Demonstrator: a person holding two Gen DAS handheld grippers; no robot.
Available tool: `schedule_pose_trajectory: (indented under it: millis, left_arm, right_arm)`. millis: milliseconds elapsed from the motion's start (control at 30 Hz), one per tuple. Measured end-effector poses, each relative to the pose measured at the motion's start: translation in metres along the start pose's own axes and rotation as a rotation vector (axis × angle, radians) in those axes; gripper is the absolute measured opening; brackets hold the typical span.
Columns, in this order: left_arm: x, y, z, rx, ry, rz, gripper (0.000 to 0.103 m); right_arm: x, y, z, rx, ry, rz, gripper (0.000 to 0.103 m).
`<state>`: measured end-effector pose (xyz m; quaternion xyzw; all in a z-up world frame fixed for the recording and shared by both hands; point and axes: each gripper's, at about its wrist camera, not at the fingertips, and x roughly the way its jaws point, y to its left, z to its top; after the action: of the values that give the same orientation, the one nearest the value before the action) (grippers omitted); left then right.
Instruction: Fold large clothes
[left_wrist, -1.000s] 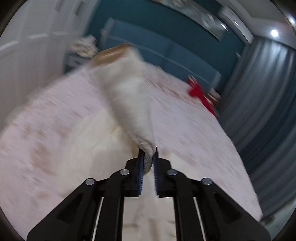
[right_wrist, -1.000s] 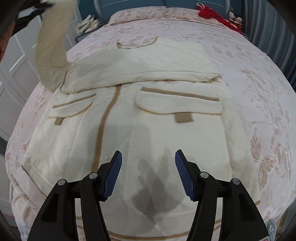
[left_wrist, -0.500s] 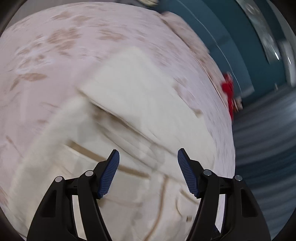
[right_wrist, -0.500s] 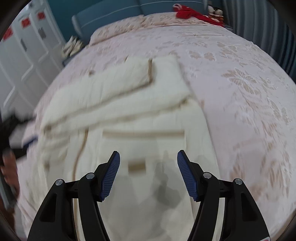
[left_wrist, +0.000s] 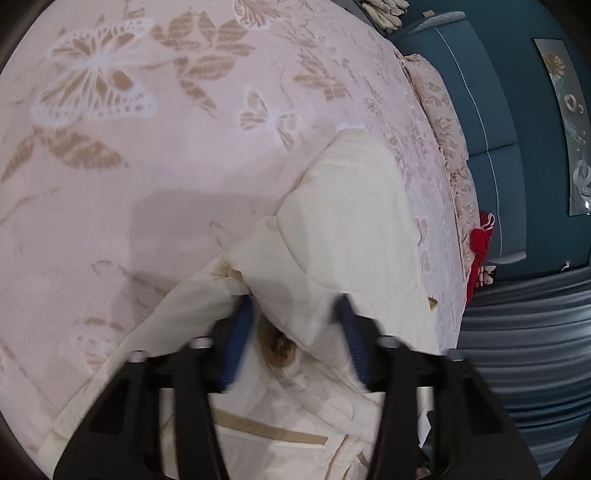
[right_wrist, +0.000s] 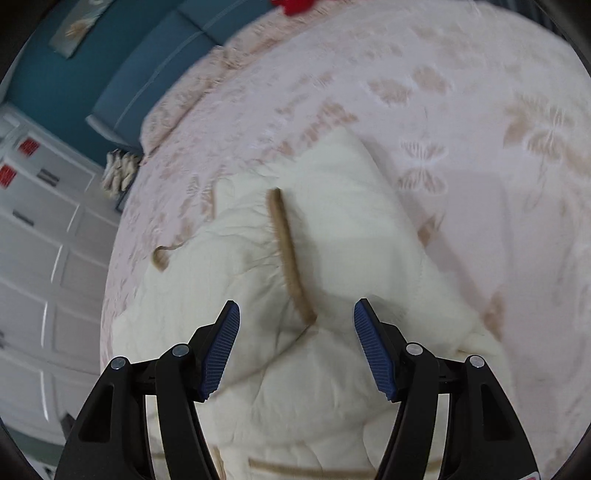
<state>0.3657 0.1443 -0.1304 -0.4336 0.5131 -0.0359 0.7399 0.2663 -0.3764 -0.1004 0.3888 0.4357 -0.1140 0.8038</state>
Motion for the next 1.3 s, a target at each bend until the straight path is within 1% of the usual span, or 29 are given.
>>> schedule_pose_trajectory:
  millis: [33, 67, 100, 133, 200, 233, 300, 333, 367, 433, 467, 500, 600, 700, 767, 833, 900, 933, 967, 1000, 1100, 1167, 1233, 1267, 1300]
  left_arm:
    - [0.0, -0.002, 0.001, 0.019, -0.005, 0.014, 0.025]
    - [-0.001, -0.006, 0.001, 0.04, -0.018, 0.027, 0.02]
    - [-0.003, -0.012, 0.002, 0.069, -0.031, 0.039, 0.012]
    - [-0.006, -0.016, 0.002, 0.089, -0.042, 0.047, 0.008]
    - [-0.022, -0.03, 0.001, 0.143, -0.083, 0.039, 0.007]
    - [-0.028, -0.033, 0.0, 0.164, -0.097, 0.033, 0.007]
    - [-0.044, -0.042, -0.005, 0.221, -0.131, 0.027, 0.007]
    - [-0.049, -0.043, -0.009, 0.249, -0.143, 0.031, 0.007]
    - [-0.05, -0.042, -0.014, 0.264, -0.144, 0.036, 0.007]
    - [-0.042, -0.042, -0.025, 0.316, -0.142, 0.092, 0.007]
    - [-0.035, -0.041, -0.031, 0.343, -0.143, 0.132, 0.007]
    - [-0.027, -0.038, -0.039, 0.365, -0.137, 0.175, 0.007]
    - [-0.014, -0.03, -0.051, 0.399, -0.132, 0.234, 0.007]
    - [-0.005, -0.025, -0.057, 0.445, -0.126, 0.272, 0.008]
    - [0.002, -0.023, -0.06, 0.479, -0.125, 0.3, 0.008]
    - [0.008, -0.024, -0.064, 0.517, -0.132, 0.331, 0.011]
    - [0.01, -0.029, -0.07, 0.577, -0.158, 0.375, 0.015]
    - [0.007, -0.032, -0.072, 0.598, -0.173, 0.401, 0.023]
    - [0.001, -0.036, -0.075, 0.616, -0.19, 0.429, 0.027]
    - [-0.007, -0.039, -0.077, 0.631, -0.21, 0.449, 0.034]
    - [-0.051, -0.052, -0.085, 0.665, -0.301, 0.44, 0.033]
    - [-0.07, -0.065, -0.087, 0.673, -0.345, 0.416, 0.033]
    - [-0.073, -0.078, -0.087, 0.681, -0.35, 0.403, 0.033]
    - [-0.069, -0.087, -0.087, 0.694, -0.342, 0.392, 0.033]
    - [-0.063, -0.093, -0.088, 0.706, -0.339, 0.397, 0.033]
  right_arm:
    - [0.006, 0.001, 0.001, -0.003, 0.011, 0.002, 0.058]
    - [0.012, 0.005, 0.001, -0.021, 0.025, 0.011, 0.033]
    - [0.016, 0.011, 0.002, -0.047, 0.05, 0.026, 0.009]
    - [0.012, 0.019, 0.002, -0.073, 0.053, 0.047, 0.006]
    - [-0.01, 0.034, 0.001, -0.141, -0.004, 0.084, 0.005]
    - [-0.034, 0.047, -0.001, -0.208, -0.058, 0.105, 0.005]
    - [-0.067, 0.061, -0.009, -0.31, -0.134, 0.092, 0.005]
    - [-0.084, 0.065, -0.017, -0.373, -0.175, 0.061, 0.005]
    - [-0.089, 0.066, -0.021, -0.402, -0.185, 0.038, 0.005]
    - [-0.082, 0.062, -0.032, -0.459, -0.169, -0.044, 0.005]
    - [-0.068, 0.056, -0.039, -0.48, -0.136, -0.1, 0.005]
    - [-0.059, 0.05, -0.044, -0.476, -0.113, -0.124, 0.005]
    - [-0.033, 0.03, -0.053, -0.442, -0.052, -0.17, 0.005]
    - [-0.012, 0.009, -0.064, -0.413, -0.002, -0.189, 0.005]
    - [-0.004, 0.001, -0.071, -0.407, 0.005, -0.191, 0.005]
    - [-0.002, -0.004, -0.074, -0.395, -0.002, -0.181, 0.005]
    - [-0.003, -0.006, -0.07, -0.363, 0.006, -0.165, 0.006]
    - [-0.007, -0.005, -0.067, -0.35, 0.008, -0.16, 0.007]
    - [-0.016, -0.003, -0.065, -0.339, 0.004, -0.156, 0.008]
    - [-0.027, -0.001, -0.064, -0.34, -0.013, -0.155, 0.012]
    - [-0.065, 0.015, -0.068, -0.389, -0.112, -0.16, 0.014]
    - [-0.083, 0.031, -0.071, -0.43, -0.174, -0.16, 0.014]
    - [-0.087, 0.047, -0.073, -0.456, -0.201, -0.151, 0.014]
    - [-0.085, 0.052, -0.074, -0.468, -0.204, -0.148, 0.014]
    - [-0.081, 0.058, -0.075, -0.481, -0.206, -0.149, 0.014]
